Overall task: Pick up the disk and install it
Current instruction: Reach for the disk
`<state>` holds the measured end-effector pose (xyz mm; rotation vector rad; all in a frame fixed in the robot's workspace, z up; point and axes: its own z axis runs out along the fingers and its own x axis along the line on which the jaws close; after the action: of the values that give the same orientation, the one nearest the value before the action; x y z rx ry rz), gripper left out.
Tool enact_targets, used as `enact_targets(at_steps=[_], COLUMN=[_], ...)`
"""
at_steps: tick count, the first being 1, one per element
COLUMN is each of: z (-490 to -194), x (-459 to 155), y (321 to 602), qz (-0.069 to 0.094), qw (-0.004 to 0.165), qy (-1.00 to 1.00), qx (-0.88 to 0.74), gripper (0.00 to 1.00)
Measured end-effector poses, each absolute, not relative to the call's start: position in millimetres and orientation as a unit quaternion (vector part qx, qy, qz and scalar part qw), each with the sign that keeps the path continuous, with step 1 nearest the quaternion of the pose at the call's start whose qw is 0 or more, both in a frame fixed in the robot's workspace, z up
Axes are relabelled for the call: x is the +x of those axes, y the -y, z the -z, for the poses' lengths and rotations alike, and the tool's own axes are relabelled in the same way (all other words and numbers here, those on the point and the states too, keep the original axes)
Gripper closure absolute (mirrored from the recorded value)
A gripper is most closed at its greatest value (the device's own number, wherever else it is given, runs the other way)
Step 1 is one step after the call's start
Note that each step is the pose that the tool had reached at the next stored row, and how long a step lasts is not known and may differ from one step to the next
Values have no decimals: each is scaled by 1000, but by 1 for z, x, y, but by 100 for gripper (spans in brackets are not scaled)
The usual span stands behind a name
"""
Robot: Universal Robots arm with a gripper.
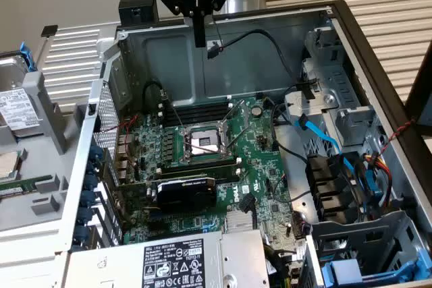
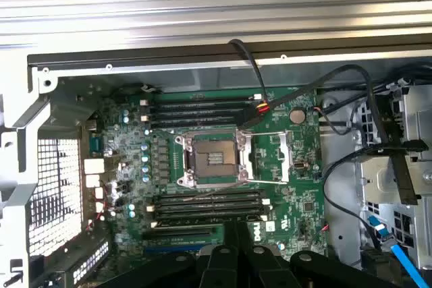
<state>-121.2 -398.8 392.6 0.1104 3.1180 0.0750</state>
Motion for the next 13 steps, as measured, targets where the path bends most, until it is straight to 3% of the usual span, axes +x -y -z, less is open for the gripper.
enact_targets(at_steps=[13], z=[-393], x=[-121], y=[398], qz=[-24], qw=[10], qy=[-999], qx=[35], gripper=[89])
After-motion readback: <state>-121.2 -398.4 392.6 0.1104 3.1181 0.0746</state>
